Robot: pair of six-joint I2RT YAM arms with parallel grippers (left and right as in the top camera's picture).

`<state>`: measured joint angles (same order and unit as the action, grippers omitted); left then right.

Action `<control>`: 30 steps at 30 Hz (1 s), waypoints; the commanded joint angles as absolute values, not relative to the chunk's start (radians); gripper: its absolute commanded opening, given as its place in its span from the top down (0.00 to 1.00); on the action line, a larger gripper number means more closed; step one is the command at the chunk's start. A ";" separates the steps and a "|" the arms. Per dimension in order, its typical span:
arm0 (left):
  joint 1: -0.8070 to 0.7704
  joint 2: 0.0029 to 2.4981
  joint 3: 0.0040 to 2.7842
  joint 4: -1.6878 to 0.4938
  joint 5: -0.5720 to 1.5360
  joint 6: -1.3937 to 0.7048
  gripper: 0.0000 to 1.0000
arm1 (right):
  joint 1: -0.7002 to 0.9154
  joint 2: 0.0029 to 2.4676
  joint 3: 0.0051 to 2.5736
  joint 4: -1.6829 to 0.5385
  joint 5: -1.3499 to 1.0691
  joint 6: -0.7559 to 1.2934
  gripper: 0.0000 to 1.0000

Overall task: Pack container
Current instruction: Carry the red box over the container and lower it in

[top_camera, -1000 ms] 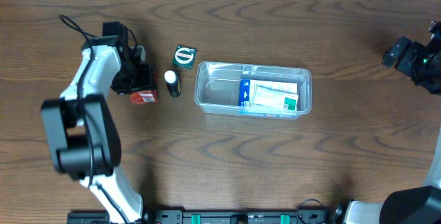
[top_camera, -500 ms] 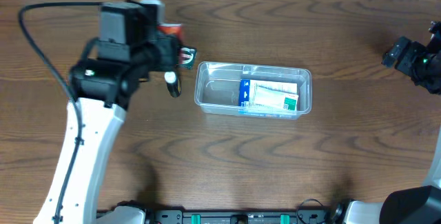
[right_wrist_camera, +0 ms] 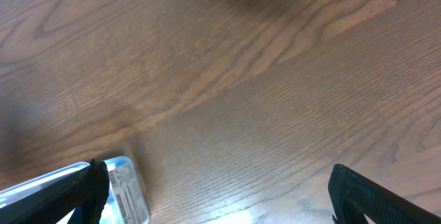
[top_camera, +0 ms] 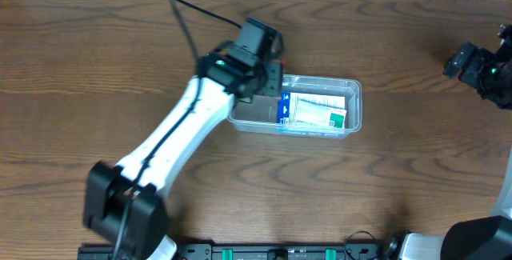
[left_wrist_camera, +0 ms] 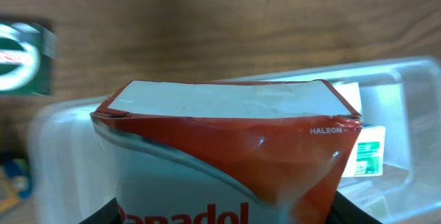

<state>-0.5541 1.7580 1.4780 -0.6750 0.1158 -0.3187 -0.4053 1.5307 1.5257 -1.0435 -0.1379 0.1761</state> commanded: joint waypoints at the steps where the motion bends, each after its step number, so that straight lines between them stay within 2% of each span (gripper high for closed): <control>1: -0.583 1.802 1.477 -0.673 0.064 -0.364 0.48 | -0.407 1.526 1.528 -1.044 -0.138 0.186 0.01; 13: -0.608 1.874 1.477 -0.725 -0.068 -0.429 0.49 | -0.406 1.526 1.528 -1.044 -0.138 0.186 0.01; 30: -0.608 1.876 1.404 -0.722 -0.068 -0.474 0.49 | -0.406 1.526 1.528 -1.044 -0.138 0.186 0.01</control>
